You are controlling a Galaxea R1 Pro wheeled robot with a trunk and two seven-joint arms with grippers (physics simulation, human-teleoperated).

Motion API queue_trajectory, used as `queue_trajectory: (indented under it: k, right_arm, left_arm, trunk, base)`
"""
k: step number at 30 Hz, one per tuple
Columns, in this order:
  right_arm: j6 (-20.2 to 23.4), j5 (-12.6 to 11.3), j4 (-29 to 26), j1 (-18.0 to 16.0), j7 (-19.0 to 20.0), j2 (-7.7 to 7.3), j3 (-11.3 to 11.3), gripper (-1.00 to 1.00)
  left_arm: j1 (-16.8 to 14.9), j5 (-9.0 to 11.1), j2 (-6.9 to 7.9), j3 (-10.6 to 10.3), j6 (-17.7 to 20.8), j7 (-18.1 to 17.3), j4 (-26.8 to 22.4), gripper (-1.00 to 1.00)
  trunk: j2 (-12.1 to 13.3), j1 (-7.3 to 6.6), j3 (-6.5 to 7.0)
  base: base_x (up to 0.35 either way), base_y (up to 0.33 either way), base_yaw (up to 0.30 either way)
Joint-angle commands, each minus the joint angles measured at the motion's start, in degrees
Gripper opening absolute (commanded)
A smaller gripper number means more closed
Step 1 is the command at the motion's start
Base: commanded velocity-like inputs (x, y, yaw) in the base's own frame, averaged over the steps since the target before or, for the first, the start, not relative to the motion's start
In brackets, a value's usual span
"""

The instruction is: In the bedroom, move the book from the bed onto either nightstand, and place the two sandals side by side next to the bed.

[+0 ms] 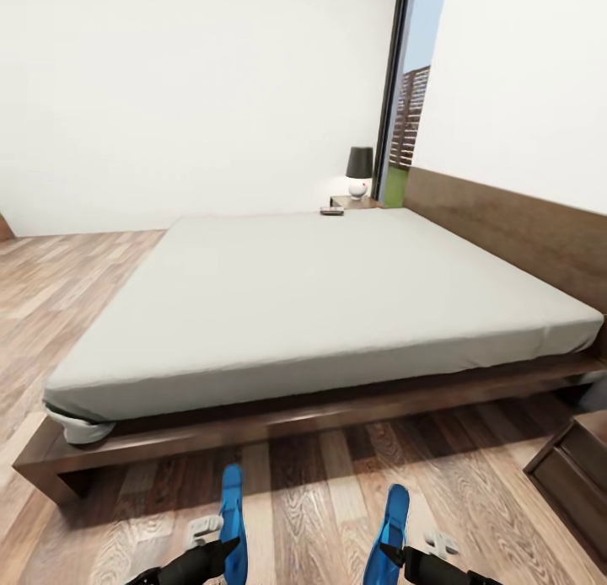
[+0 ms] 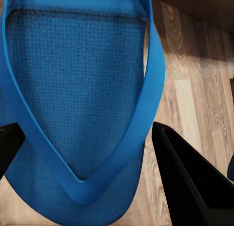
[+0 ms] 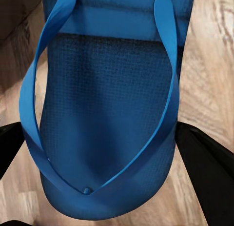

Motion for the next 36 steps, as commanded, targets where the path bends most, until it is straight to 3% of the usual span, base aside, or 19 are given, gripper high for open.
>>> queue_trajectory:
  k: [1, 28, 36]
  right_arm:
    - [0.3, -0.4, 0.0, 0.0, 0.2, -0.02, 0.0, -1.00]
    - [0.3, -0.4, 0.0, 0.0, 0.2, -0.02, 0.0, -1.00]
    - [0.3, -0.4, 0.0, 0.0, 0.2, -0.02, 0.0, -1.00]
  left_arm:
    - [0.0, 0.4, 0.02, -0.2, -0.1, -0.1, 0.1, -1.00]
    - [-0.1, 0.5, 0.16, -0.2, -0.2, -0.1, 0.1, -1.00]
    - [0.0, 0.5, 0.19, -0.2, -0.2, -0.1, 0.1, -1.00]
  trunk:
    - [0.0, -0.01, -0.05]
    - [0.0, -0.01, -0.05]
    - [0.0, -0.01, -0.05]
  base:
    - [0.000, 0.000, 0.251]
    - [0.000, 0.000, 0.244]
    - [-0.182, 0.000, 0.037]
